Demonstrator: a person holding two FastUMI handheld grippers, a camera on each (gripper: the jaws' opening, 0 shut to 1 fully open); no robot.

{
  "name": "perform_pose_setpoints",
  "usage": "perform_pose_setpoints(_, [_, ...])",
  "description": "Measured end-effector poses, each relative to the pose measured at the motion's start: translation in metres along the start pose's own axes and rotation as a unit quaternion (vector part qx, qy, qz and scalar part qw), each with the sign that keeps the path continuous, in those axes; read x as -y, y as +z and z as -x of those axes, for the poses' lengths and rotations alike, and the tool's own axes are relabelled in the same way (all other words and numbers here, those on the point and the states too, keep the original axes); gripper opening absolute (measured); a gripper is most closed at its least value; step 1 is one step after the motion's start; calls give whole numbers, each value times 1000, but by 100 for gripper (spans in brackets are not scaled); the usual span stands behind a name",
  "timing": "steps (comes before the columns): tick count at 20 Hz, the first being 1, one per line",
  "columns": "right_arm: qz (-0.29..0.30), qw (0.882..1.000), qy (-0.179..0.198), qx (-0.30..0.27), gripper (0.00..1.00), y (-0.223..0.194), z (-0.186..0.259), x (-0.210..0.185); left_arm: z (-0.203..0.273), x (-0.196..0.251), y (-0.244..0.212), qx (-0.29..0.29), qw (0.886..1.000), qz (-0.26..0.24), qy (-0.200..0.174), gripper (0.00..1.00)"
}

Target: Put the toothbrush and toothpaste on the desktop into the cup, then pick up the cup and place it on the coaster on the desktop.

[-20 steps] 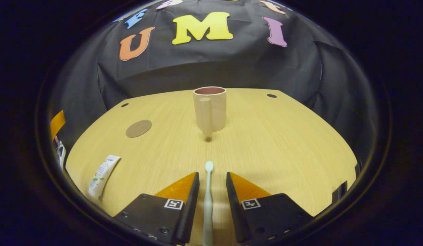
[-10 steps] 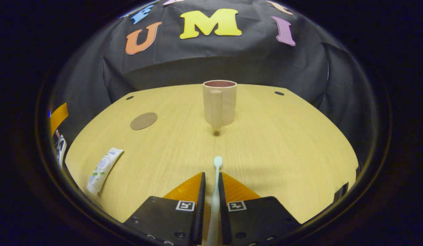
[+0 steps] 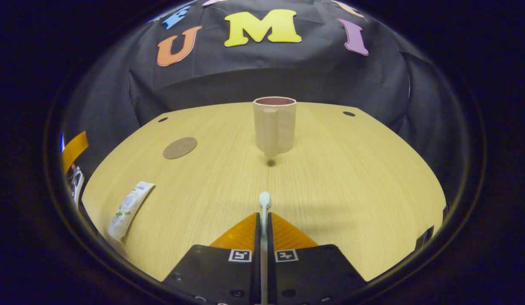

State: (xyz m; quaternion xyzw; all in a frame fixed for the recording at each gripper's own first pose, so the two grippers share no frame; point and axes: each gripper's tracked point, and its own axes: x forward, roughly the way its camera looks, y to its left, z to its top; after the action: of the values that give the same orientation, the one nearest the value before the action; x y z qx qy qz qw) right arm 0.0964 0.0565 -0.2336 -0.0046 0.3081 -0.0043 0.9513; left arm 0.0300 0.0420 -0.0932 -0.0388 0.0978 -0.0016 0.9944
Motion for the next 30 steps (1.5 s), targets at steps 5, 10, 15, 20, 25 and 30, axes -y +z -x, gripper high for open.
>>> perform_pose_setpoints(5, [0, 1000, 2, 3, 5, 0, -1, 1, -4, 0, -10, -15, 1000, 7, -2, 100])
perform_pose_setpoints(10, [0, 1000, 7, 10, 4, 0, 4, 2, -6, -1, -24, -42, 999, 21, -5, 100])
perform_pose_setpoints(15, [-7, 1000, 12, 3, 3, -1, 4, 1, -4, 1, -21, -37, 999, 19, -5, 100])
perform_pose_setpoints(20, [-1, 1000, -1, -5, 3, -2, 1, 4, -4, 0, -24, -38, 999, 19, -5, 100])
perform_pose_setpoints(25, [10, 1000, -11, -8, 4, -1, 0, 5, -6, -3, -24, -39, 999, 21, -3, 100])
perform_pose_setpoints(30, [12, 1000, -6, -19, 4, -2, -1, 5, -10, -4, -32, -55, 998, 16, -5, 100])
